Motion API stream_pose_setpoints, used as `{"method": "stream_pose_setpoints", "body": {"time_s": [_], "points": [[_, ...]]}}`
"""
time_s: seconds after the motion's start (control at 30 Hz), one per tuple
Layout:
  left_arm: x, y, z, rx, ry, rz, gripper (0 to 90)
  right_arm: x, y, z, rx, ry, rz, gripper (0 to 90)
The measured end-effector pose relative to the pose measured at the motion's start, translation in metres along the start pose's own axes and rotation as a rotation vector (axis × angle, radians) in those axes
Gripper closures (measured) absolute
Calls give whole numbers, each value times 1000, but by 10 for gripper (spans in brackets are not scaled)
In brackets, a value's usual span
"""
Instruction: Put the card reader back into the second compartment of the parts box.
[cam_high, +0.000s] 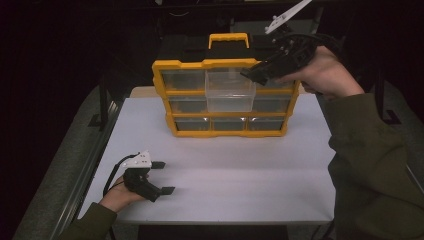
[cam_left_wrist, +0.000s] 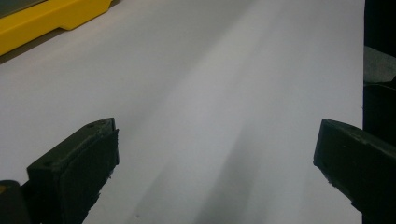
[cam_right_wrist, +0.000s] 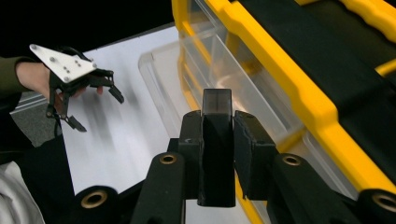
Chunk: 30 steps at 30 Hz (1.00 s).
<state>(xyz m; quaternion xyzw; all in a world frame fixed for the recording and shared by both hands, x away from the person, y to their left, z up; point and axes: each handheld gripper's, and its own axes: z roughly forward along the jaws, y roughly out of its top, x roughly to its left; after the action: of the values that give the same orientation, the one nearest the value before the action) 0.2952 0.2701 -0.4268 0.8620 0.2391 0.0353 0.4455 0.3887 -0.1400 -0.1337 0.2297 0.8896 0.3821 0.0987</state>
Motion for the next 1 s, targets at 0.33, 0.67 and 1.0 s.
{"method": "stream_pose_setpoints", "body": {"time_s": [0.33,0.67,1.0], "points": [[0,0,0,0,-5,2,0,4,20,29,8,31,-30,721],[0,0,-1,-3,-3,-1,0,3,24,51,46,32,-45,716],[0,0,-1,-1,-4,-2,0,-4,16,55,30,10,9,621]]}}
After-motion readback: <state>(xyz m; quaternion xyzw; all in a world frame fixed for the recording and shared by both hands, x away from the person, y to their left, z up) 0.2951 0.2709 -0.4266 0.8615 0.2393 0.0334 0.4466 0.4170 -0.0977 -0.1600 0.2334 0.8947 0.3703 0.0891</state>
